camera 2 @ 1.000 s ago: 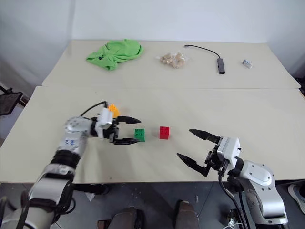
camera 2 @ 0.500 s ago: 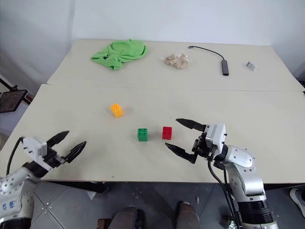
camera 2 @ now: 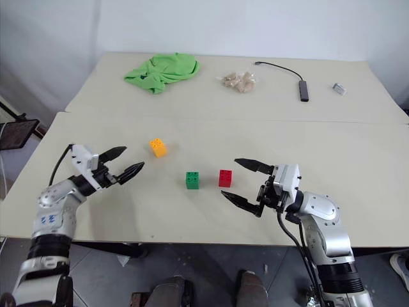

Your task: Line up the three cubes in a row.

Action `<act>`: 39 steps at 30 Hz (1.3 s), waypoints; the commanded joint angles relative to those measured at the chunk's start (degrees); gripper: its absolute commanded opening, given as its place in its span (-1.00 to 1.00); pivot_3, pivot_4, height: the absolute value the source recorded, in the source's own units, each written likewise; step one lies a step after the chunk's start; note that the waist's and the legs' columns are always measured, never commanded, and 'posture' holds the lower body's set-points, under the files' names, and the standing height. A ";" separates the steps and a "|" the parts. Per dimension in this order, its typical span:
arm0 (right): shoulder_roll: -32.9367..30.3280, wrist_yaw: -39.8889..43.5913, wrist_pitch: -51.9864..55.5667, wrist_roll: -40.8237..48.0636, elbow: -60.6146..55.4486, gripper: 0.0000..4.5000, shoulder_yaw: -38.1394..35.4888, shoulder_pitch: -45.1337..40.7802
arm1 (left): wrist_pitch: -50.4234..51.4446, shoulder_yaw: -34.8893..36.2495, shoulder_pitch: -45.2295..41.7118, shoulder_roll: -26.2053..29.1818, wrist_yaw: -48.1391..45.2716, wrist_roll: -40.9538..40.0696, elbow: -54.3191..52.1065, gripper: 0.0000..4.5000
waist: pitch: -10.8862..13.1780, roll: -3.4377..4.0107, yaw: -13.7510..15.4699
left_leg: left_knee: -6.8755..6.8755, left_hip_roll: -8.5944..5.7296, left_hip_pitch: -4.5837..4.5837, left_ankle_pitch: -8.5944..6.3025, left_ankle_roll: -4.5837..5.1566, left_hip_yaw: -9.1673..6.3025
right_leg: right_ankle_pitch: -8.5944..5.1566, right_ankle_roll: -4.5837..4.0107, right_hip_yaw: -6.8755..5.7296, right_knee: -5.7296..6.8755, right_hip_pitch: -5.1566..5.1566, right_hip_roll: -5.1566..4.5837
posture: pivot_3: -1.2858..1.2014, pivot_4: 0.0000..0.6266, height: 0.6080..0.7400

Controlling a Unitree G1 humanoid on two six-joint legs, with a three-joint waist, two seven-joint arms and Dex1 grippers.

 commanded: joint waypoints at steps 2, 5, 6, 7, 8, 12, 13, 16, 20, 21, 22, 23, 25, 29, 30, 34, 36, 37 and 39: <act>-0.55 -0.98 -0.38 0.14 -3.45 1.00 -1.08 1.47 | -7.02 -2.07 -8.86 0.22 -0.11 4.11 13.56 0.98 | 0.01 -0.02 -0.57 | -0.04 0.00 0.00 0.00 0.00 0.00 | 0.00 0.01 -0.02 -0.03 0.00 0.00 | 0.03 -0.52 1.00; -0.43 -1.89 -0.28 -0.08 -4.60 1.00 -1.00 2.57 | -9.25 -3.05 -13.02 -0.40 0.11 5.60 19.80 0.98 | 0.01 -0.02 -1.03 | -0.09 0.00 0.00 0.00 0.00 0.00 | 0.00 0.01 -0.04 -0.03 -0.01 0.00 | 0.03 -0.52 1.00; -0.43 -2.13 -0.26 -0.14 -4.87 1.00 -0.96 2.82 | -9.91 -3.15 -13.91 -0.62 -0.30 5.78 21.31 0.98 | 0.01 -0.02 -1.15 | -0.09 0.00 0.00 0.00 0.00 0.00 | 0.00 0.01 -0.04 -0.03 -0.01 0.00 | 0.03 -0.52 1.00; -0.43 -2.37 -0.24 -0.19 -5.08 1.00 -0.96 3.02 | -10.32 -3.13 -14.63 -0.82 -0.42 5.89 22.54 0.98 | 0.01 -0.02 -1.18 | -0.09 0.00 0.01 0.00 0.00 0.03 | 0.01 0.01 -0.03 -0.04 -0.01 0.00 | 0.03 -0.52 1.00; -0.46 -2.57 -0.18 -0.21 -5.25 1.00 -0.97 3.14 | -10.72 -3.11 -15.23 -0.97 -0.52 6.02 23.56 0.98 | 0.01 -0.02 -1.16 | -0.09 0.00 0.02 0.00 0.00 0.03 | 0.01 0.01 -0.03 -0.03 -0.01 0.00 | 0.03 -0.52 1.00; -0.78 -3.46 -0.03 -0.35 -6.14 1.00 -1.36 4.01 | -11.69 -3.37 -16.04 -1.02 -3.84 5.90 25.35 0.58 | 0.02 -0.03 -0.99 | -0.07 0.01 0.00 0.00 0.00 0.01 | 0.01 0.02 -0.03 -0.03 -0.01 0.00 | 0.03 -0.52 1.00; -0.80 -3.67 -0.07 -0.39 -6.24 1.00 -1.43 4.14 | -12.01 -3.42 -16.05 -0.89 -3.93 6.08 25.63 0.44 | 0.02 -0.03 -0.99 | -0.06 0.00 0.00 0.00 0.00 0.01 | 0.01 0.02 -0.02 -0.03 -0.01 0.00 | 0.03 -0.52 1.00; -0.97 -3.95 -0.22 -0.41 -6.37 1.00 -1.59 4.46 | -12.62 -3.08 -16.33 -0.39 -4.87 5.98 26.30 0.05 | 0.02 -0.03 -0.91 | -0.04 0.00 0.00 0.00 0.00 0.01 | 0.01 0.02 -0.01 -0.02 0.00 0.00 | 0.03 -0.52 1.00; -1.19 -4.29 -0.35 -0.59 -7.14 1.00 -1.77 5.65 | -12.68 -2.47 -17.18 0.26 -7.53 5.18 26.44 -0.36 | 0.03 -0.05 -0.80 | -0.03 0.00 -0.02 0.00 0.01 0.00 | 0.01 0.02 -0.02 -0.03 -0.01 0.00 | 0.03 -0.52 1.00; -1.31 -4.33 -0.31 -0.56 -7.34 1.00 -1.87 5.91 | -12.35 -2.60 -17.15 0.53 -9.46 5.01 26.26 -0.36 | 0.03 -0.05 -0.82 | -0.03 0.00 -0.02 0.00 0.01 0.00 | 0.01 0.02 -0.02 -0.02 0.00 0.00 | 0.03 -0.52 1.00; -1.44 -4.35 -0.26 -0.51 -7.46 1.00 -1.95 6.11 | -12.11 -2.68 -17.10 0.82 -11.51 4.80 26.07 -0.36 | 0.03 -0.05 -0.85 | -0.03 0.00 -0.02 0.00 0.01 0.00 | 0.01 0.02 -0.02 -0.03 0.00 0.00 | 0.03 -0.52 1.00; -1.57 -4.36 -0.24 -0.47 -7.54 1.00 -2.00 6.24 | -12.03 -2.67 -17.05 1.11 -13.41 4.56 25.87 -0.36 | 0.03 -0.04 -0.89 | -0.04 0.00 -0.01 0.00 0.01 0.00 | 0.01 0.02 -0.02 -0.02 -0.01 0.00 | 0.03 -0.52 1.00; -1.81 -4.29 -0.16 -0.39 -7.58 1.00 -2.16 6.35 | -12.33 -2.82 -16.88 1.93 -18.35 4.06 25.19 -0.36 | 0.03 -0.05 -0.92 | -0.04 0.01 -0.01 0.00 0.01 0.01 | 0.01 0.02 -0.02 -0.02 -0.01 0.00 | 0.03 -0.52 1.00; -3.20 -3.41 0.41 0.26 -7.60 1.00 -2.87 6.69 | -15.24 -5.36 -16.73 5.45 -32.33 5.16 23.79 -0.36 | 0.03 -0.04 -1.08 | -0.04 0.01 -0.02 0.00 0.01 0.02 | 0.01 0.02 -0.02 -0.02 -0.04 0.00 | 0.03 -0.52 1.00; -3.68 -3.07 0.51 0.37 -7.62 1.00 -3.00 6.90 | -15.99 -6.12 -16.77 6.21 -35.04 5.59 23.80 -0.36 | 0.03 -0.04 -1.10 | -0.06 0.01 -0.01 0.00 0.01 0.03 | 0.01 0.02 -0.02 -0.01 -0.04 0.00 | 0.03 -0.52 1.00; -5.43 -2.61 1.23 1.04 -8.01 1.00 -4.22 7.48 | -19.53 -10.89 -16.08 8.16 -39.18 5.31 23.32 -0.36 | 0.03 -0.05 -0.74 | -0.03 0.01 -0.02 0.00 0.01 0.02 | 0.01 0.02 0.01 -0.01 -0.04 0.00 | 0.03 -0.52 1.00; -6.13 -2.47 1.83 1.41 -8.54 1.00 -4.74 7.89 | -21.13 -12.56 -16.32 8.39 -39.18 5.49 24.22 -0.36 | 0.03 -0.05 -0.55 | 0.03 0.00 -0.04 -0.02 0.04 -0.01 | 0.02 0.03 0.01 -0.01 -0.01 -0.01 | 0.03 -0.52 1.00; -6.43 -2.37 2.16 1.54 -8.89 1.00 -4.92 8.17 | -21.67 -13.12 -16.53 8.42 -39.18 5.54 24.85 -0.36 | 0.03 -0.05 -0.52 | 0.04 0.00 -0.05 -0.02 0.04 -0.01 | 0.02 0.03 0.00 -0.01 -0.01 -0.01 | 0.03 -0.52 1.00; -7.10 -2.19 2.94 1.96 -9.68 1.00 -5.17 8.69 | -22.34 -14.10 -16.79 8.15 -39.18 5.53 26.01 -0.36 | 0.03 -0.05 -0.64 | 0.04 0.00 -0.05 -0.03 0.05 -0.01 | 0.02 0.04 0.01 -0.01 -0.02 -0.01 | 0.03 -0.52 1.00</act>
